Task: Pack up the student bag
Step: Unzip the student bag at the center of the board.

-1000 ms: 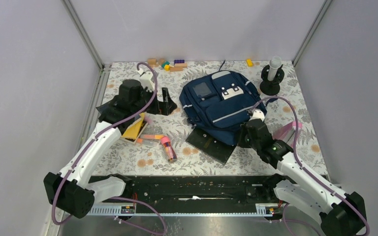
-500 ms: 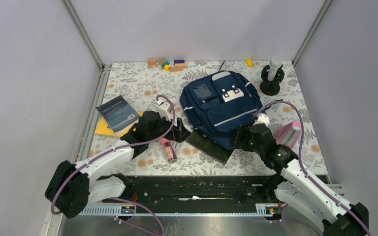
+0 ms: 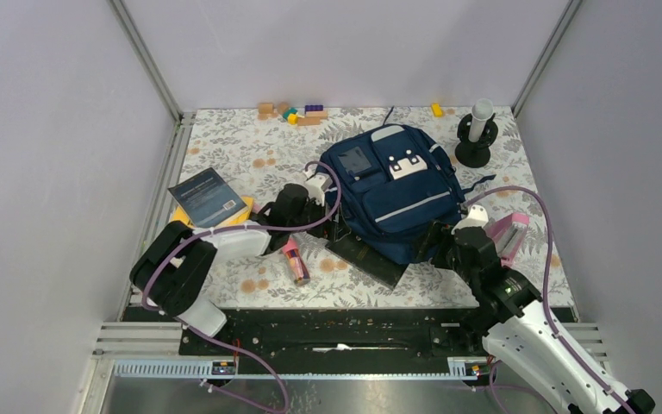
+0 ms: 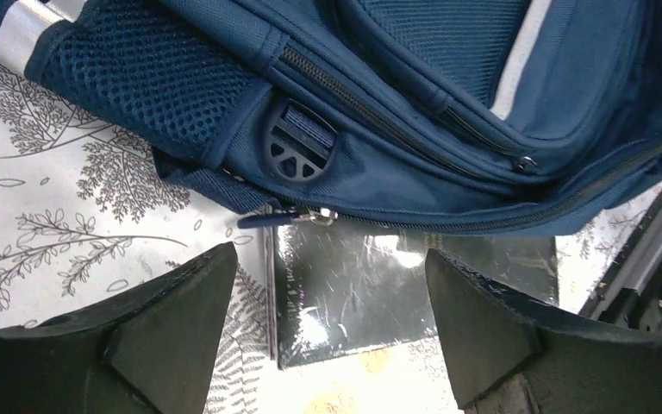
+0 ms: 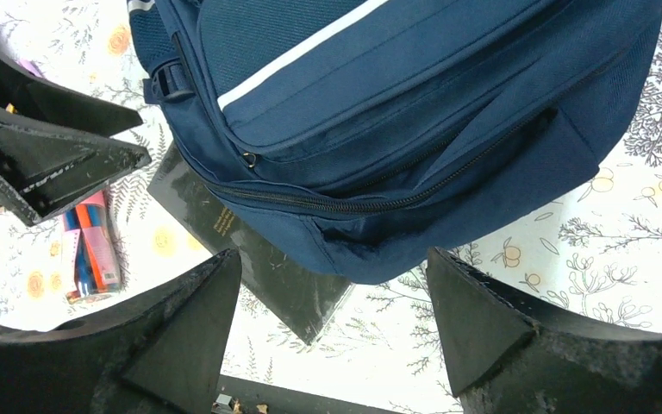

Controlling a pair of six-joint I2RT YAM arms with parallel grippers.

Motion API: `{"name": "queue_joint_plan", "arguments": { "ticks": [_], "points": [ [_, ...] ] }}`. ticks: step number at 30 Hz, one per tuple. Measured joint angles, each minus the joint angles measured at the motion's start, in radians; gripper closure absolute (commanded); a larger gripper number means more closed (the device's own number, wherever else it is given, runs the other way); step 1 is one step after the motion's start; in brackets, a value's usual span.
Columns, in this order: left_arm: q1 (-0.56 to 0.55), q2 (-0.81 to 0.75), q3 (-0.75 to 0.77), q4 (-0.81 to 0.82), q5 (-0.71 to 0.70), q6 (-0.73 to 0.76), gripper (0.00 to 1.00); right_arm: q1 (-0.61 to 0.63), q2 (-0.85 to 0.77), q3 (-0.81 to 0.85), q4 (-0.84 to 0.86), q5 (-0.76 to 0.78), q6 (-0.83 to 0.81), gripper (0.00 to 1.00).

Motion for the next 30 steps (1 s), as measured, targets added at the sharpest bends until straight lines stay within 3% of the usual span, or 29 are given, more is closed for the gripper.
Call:
{"name": "queue_joint_plan", "arguments": {
  "ticks": [8, 20, 30],
  "points": [
    [0.0, 0.092, 0.058, -0.006, -0.031, 0.04, 0.32, 0.0, 0.013, 0.0, -0.021, -0.001, 0.004, 0.14],
    [0.029, 0.142, 0.077, 0.019, 0.093, 0.11, 0.34, 0.0, 0.024, 0.001, -0.022, -0.001, 0.005, 0.14],
    [0.053, 0.177, 0.077, -0.001, 0.213, 0.195, 0.46, 0.0, 0.025, 0.001, -0.022, -0.001, 0.007, 0.15]
  ]
}}
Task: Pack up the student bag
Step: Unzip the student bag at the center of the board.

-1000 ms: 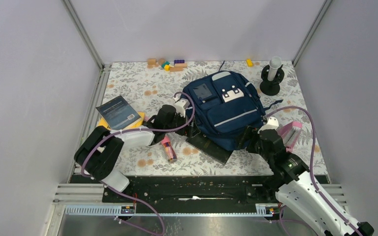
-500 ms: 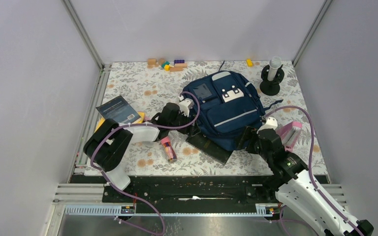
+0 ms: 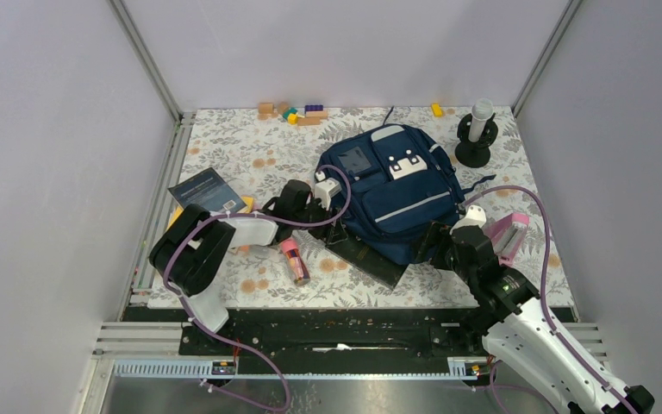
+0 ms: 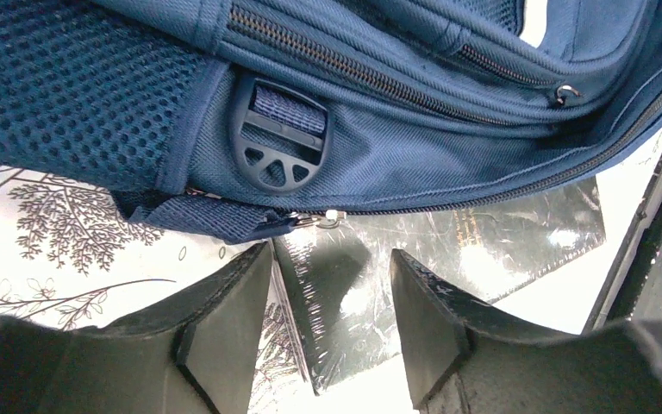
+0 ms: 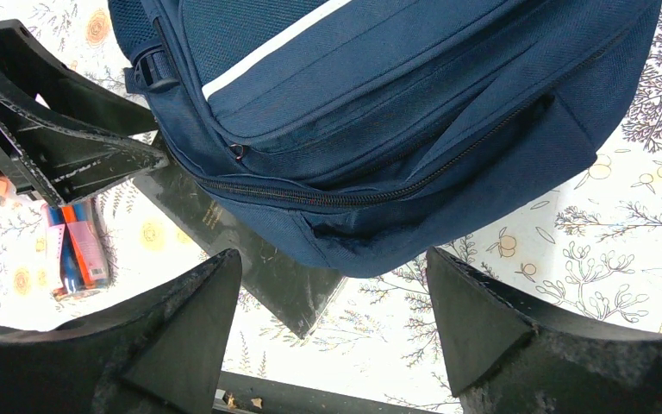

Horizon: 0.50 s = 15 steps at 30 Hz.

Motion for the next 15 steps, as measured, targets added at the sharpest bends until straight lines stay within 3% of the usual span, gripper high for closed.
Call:
{"name": "queue_joint_plan", "arguments": {
  "ticks": [9, 15],
  "points": [
    [0.006, 0.004, 0.0, 0.003, -0.056, 0.039, 0.31, 0.0, 0.0, 0.0, 0.0, -0.001, 0.003, 0.16],
    [0.026, 0.005, -0.012, 0.047, -0.055, 0.039, 0.31, 0.0, 0.002, 0.0, 0.0, -0.001, 0.006, 0.14]
  ]
}}
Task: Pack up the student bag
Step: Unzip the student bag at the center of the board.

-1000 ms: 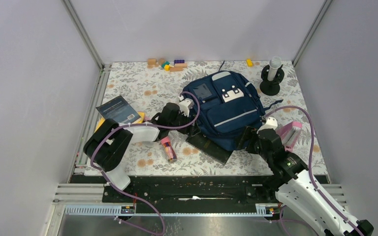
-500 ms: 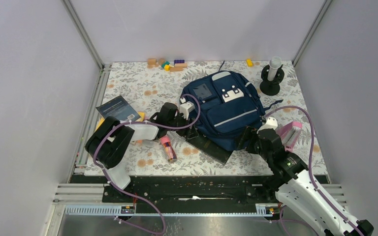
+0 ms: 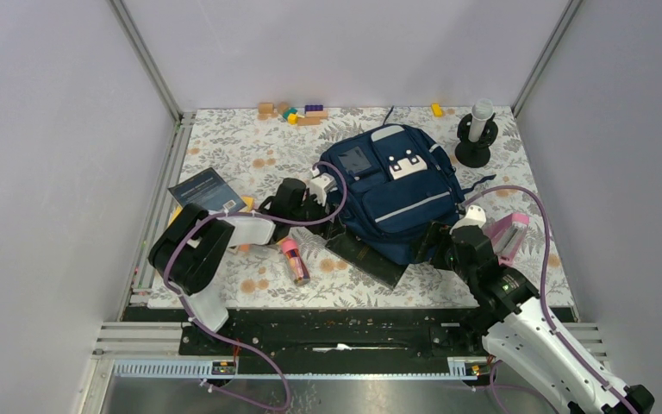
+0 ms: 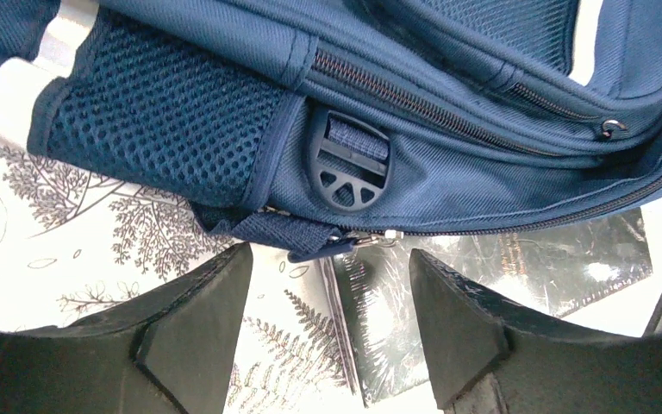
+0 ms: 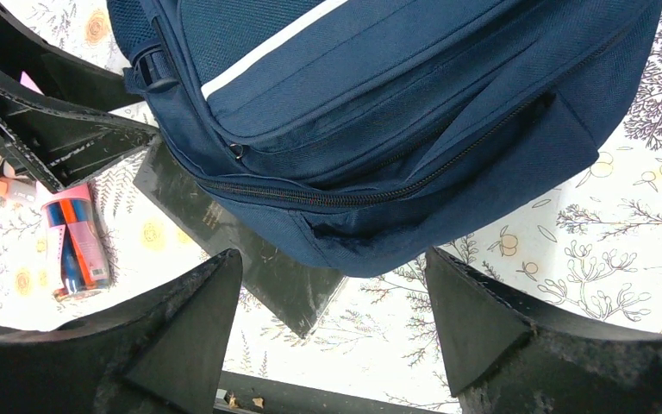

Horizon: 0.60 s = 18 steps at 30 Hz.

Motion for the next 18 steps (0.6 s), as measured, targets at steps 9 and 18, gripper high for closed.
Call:
{"name": "queue_joint_plan", "arguments": {
  "ticks": [9, 18],
  "points": [
    [0.005, 0.046, 0.021, 0.037, 0.077, 0.004, 0.39, 0.0, 0.048, -0.001, 0.003, 0.001, -0.001, 0.13],
    [-0.007, 0.077, 0.042, 0.032, 0.079, 0.028, 0.67, 0.0, 0.058, -0.009, 0.015, -0.023, 0.011, 0.14]
  ]
}}
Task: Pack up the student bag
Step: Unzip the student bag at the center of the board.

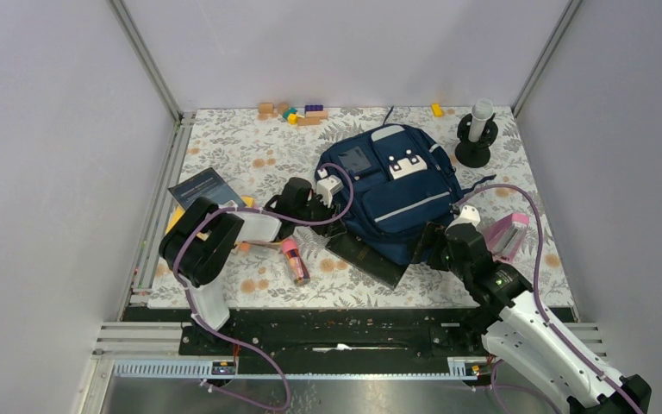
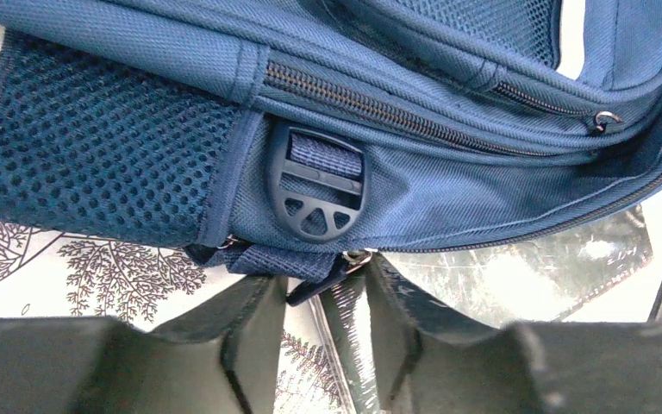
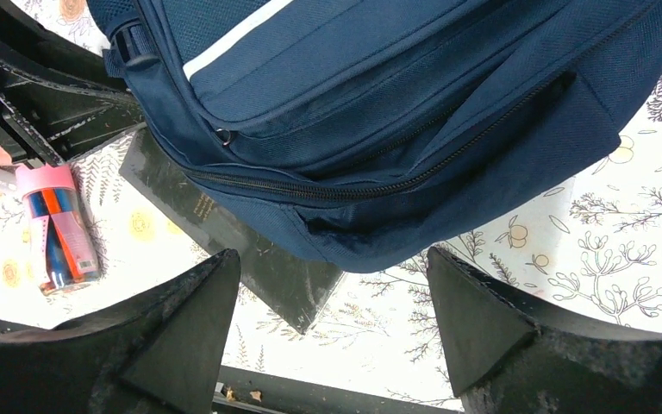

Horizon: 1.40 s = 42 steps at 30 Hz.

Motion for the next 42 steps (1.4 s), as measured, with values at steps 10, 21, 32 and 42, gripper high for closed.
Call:
{"name": "queue_joint_plan", "arguments": {
  "ticks": [10, 21, 32, 42],
  "points": [
    [-0.013, -0.024, 0.002, -0.026, -0.045, 0.019, 0.93, 0.0, -0.002, -0.04, 0.016, -0.002, 0.01, 0.15],
    [-0.042, -0.13, -0.024, -0.069, -0.093, 0.0, 1.0, 0.0, 0.005, -0.063, 0.028, 0.005, 0.043, 0.15],
    [-0.058, -0.229, -0.112, -0.095, -0.111, -0.141, 1.0, 0.011, 0.066, -0.102, 0.161, 0.009, 0.074, 0.18],
    [-0.058, -0.276, -0.128, -0.153, -0.163, -0.211, 1.0, 0.039, 0.072, -0.189, 0.304, 0.033, 0.166, 0.18]
  ]
}}
